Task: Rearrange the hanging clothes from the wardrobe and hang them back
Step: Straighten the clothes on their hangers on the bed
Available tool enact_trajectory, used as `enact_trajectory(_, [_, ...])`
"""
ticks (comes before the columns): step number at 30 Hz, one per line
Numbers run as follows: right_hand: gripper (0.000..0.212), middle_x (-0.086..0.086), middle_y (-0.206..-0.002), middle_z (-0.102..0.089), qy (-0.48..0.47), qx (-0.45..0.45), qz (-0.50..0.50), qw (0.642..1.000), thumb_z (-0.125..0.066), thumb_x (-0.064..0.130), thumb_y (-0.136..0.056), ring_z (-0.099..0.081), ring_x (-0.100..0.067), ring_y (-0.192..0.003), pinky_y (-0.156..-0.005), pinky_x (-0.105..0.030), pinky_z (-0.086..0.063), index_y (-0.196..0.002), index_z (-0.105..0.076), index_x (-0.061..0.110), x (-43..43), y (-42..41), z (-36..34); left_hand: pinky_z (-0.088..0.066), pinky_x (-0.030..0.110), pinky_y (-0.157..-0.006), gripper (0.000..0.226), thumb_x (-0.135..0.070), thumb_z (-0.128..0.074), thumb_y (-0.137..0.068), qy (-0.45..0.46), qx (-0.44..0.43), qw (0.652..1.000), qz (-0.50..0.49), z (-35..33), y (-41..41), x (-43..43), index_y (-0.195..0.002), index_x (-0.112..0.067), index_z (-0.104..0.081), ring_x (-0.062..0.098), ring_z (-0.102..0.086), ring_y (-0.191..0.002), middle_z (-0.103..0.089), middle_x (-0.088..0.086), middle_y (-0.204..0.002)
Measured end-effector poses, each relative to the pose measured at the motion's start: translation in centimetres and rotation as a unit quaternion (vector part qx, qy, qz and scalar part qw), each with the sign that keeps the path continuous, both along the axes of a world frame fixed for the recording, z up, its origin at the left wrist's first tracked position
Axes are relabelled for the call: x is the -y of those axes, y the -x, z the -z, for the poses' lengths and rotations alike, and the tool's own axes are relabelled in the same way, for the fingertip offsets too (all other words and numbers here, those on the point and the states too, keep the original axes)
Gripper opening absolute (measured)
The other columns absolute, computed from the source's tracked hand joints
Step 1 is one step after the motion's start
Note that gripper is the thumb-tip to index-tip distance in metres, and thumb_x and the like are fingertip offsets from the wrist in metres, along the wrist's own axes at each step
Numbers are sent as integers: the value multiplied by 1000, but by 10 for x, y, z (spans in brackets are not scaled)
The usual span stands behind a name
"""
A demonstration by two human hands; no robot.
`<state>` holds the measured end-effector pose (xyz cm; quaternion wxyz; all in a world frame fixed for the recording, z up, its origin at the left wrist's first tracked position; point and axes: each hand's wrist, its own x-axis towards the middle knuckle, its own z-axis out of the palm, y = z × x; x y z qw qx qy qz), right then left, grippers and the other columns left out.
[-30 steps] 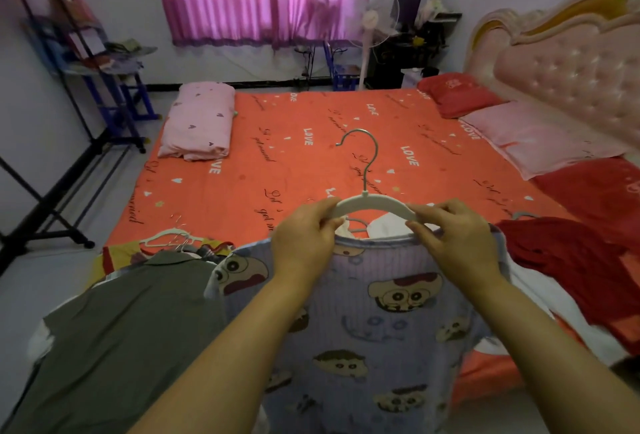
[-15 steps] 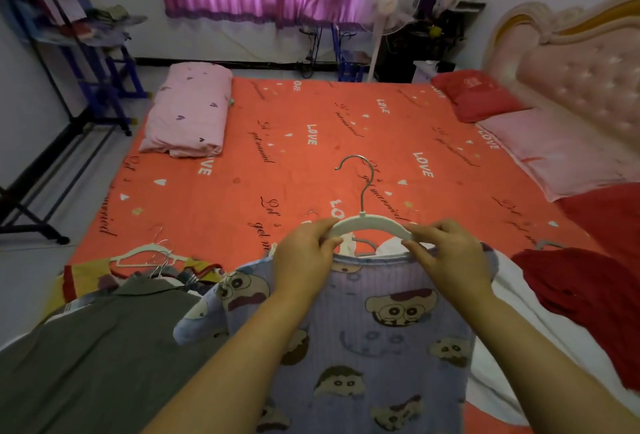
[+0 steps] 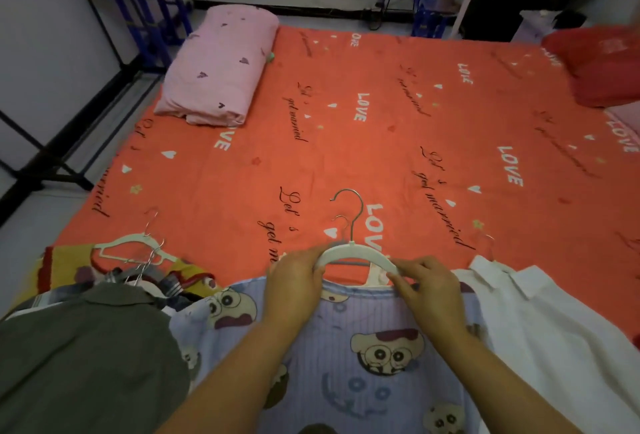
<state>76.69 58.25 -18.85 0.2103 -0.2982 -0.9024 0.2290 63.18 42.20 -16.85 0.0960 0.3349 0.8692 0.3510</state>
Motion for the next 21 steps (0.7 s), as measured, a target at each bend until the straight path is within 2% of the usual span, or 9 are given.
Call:
enact_trajectory(1, [21,-7,-72,-62,6,7,-1,1000,-79,13,-74,-57,-24,-62,-58,-42,-49,-95,-76,15,-8,9,19,-38,29,-73,47,-1,-60,-81,17,-4,1000,-1,16,5,-6,-122,-24,-61,25,-58,-90,-68,5,-99])
enact_trajectory(3, [20,-7,-73,-62,15,30,1,999,-77,14,-75,-58,-27,-68,-63,-40,-47,-94,-76,16,-22,27,58,-36,31,-89,53,-4,-56,-82,83,-12,996,-2,49,13,-14,-133,-19,-50,24,-50,-113,-58,5,-124])
enact_trajectory(4, [19,-7,-75,-62,20,45,9,999,-76,14,-76,-58,-29,-72,-66,-39,-44,-95,-76,16,-27,36,77,-31,29,-99,57,-8,-54,-84,124,-8,992,2,66,15,-15,-139,-18,-42,21,-41,-125,-47,4,-138])
enact_trajectory(6, [23,-9,-85,-63,31,100,25,994,-70,19,-81,-58,-31,-84,-75,-41,-42,-104,-73,17,-34,51,114,-20,27,-110,62,-16,-52,-89,187,16,982,14,100,15,-13,-145,-20,-27,16,-25,-137,-27,1,-151])
enact_trajectory(9, [43,-8,-115,-59,38,255,12,966,-59,34,-87,-51,-26,-109,-93,-40,-40,-128,-55,22,-37,63,161,-12,24,-112,61,-25,-48,-94,248,60,967,26,140,6,-6,-148,-24,-18,14,-17,-141,-16,-1,-155])
enact_trajectory(11, [48,-6,-125,-55,58,309,-15,949,-57,37,-88,-49,-24,-115,-95,-35,-39,-132,-49,20,-31,59,183,-13,24,-111,60,-28,-48,-94,274,85,957,29,159,-4,1,-147,-24,-19,14,-17,-141,-16,-2,-155])
enact_trajectory(16, [42,-11,-116,-62,113,275,-56,953,-65,23,-82,-55,-29,-106,-92,-38,-42,-122,-60,11,5,33,198,-19,28,-112,58,-28,-47,-94,304,122,944,28,175,-22,19,-147,-24,-21,17,-22,-139,-19,-1,-154])
enact_trajectory(21, [39,-6,-126,-56,165,275,-80,944,-58,22,-89,-51,-22,-114,-98,-29,-37,-127,-57,13,39,15,176,-23,30,-111,56,-28,-43,-95,309,96,946,20,153,-17,36,-147,-22,-22,17,-25,-138,-22,0,-153])
